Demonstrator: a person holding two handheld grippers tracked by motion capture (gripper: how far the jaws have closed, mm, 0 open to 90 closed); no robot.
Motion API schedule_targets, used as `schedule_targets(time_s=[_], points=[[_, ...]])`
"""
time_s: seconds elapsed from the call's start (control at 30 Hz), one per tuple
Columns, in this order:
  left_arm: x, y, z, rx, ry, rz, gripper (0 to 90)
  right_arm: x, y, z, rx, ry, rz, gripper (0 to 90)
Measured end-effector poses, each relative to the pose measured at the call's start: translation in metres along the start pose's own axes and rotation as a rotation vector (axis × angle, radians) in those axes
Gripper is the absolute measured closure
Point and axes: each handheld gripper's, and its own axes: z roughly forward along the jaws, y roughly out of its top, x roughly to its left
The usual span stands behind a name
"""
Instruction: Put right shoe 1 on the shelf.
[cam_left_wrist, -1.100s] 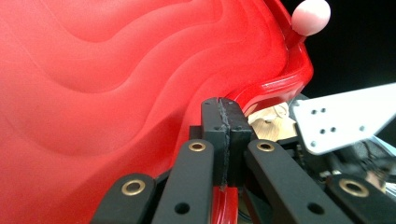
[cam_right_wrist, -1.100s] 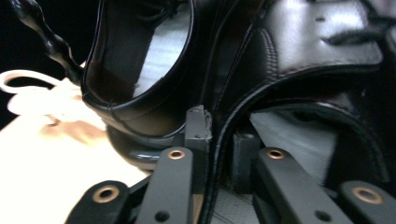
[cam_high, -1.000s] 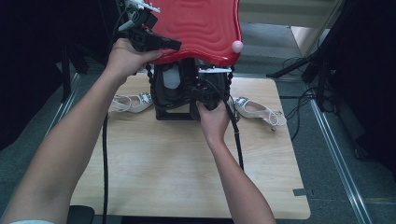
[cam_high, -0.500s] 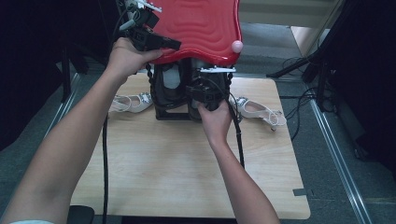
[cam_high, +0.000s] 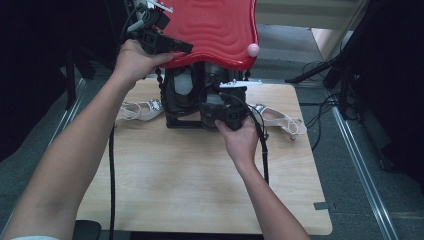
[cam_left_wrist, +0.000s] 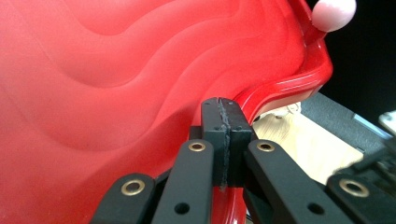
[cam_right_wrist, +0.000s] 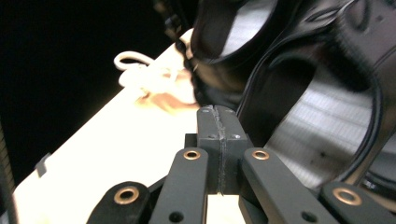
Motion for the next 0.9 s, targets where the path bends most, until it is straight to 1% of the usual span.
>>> schedule_targets(time_s=[0.13, 0.17, 0.23, 0.3, 0.33, 0.47, 0.53, 0.57, 0.63, 0.67, 0.73, 0.8, 0.83, 0.9], points=[[0.001, 0.000, 0.000, 0.001, 0.001, 0.004, 90.0, 0.006, -0.013, -0.005, 0.021, 0.040, -0.032, 90.0], [0.001, 0.000, -0.001, 0.002, 0.000, 0.008, 90.0, 0.007, -0.017, -0.005, 0.027, 0.049, -0.030, 90.0], [0.000, -0.001, -0.001, -0.001, -0.001, 0.007, 90.0, 0.008, -0.026, -0.004, 0.040, 0.062, -0.044, 90.0], [0.000, -0.001, -0.001, 0.000, -0.002, 0.000, 90.0, 0.007, -0.034, -0.002, 0.054, 0.057, -0.054, 90.0], [0.000, -0.001, -0.001, 0.000, -0.002, 0.000, 90.0, 0.006, -0.038, 0.000, 0.059, 0.063, -0.050, 90.0], [0.000, 0.000, -0.001, 0.002, -0.003, -0.007, 90.0, -0.002, -0.051, 0.009, 0.088, 0.053, -0.046, 90.0], [0.000, 0.000, -0.001, 0.003, -0.005, -0.009, 90.0, -0.004, -0.053, 0.012, 0.093, 0.050, -0.047, 90.0], [0.000, 0.000, -0.001, 0.005, -0.005, -0.014, 90.0, -0.008, -0.056, 0.017, 0.110, 0.030, -0.048, 90.0], [0.000, 0.000, -0.001, 0.005, -0.006, -0.015, 90.0, -0.012, -0.058, 0.022, 0.122, 0.014, -0.049, 90.0], [0.000, 0.000, -0.001, 0.004, -0.007, -0.014, 90.0, -0.014, -0.058, 0.024, 0.122, 0.006, -0.056, 90.0], [0.000, 0.000, -0.001, 0.002, -0.009, -0.014, 90.0, -0.016, -0.057, 0.026, 0.113, -0.010, -0.049, 90.0], [0.000, 0.000, -0.001, 0.002, -0.008, -0.008, 90.0, -0.019, -0.056, 0.028, 0.097, -0.010, -0.047, 90.0], [0.000, -0.001, -0.001, 0.001, -0.006, -0.005, 90.0, -0.020, -0.055, 0.029, 0.100, 0.008, -0.027, 90.0], [-0.001, -0.001, -0.001, -0.006, -0.003, 0.000, 90.0, -0.021, -0.055, 0.030, 0.102, 0.017, -0.020, 90.0]])
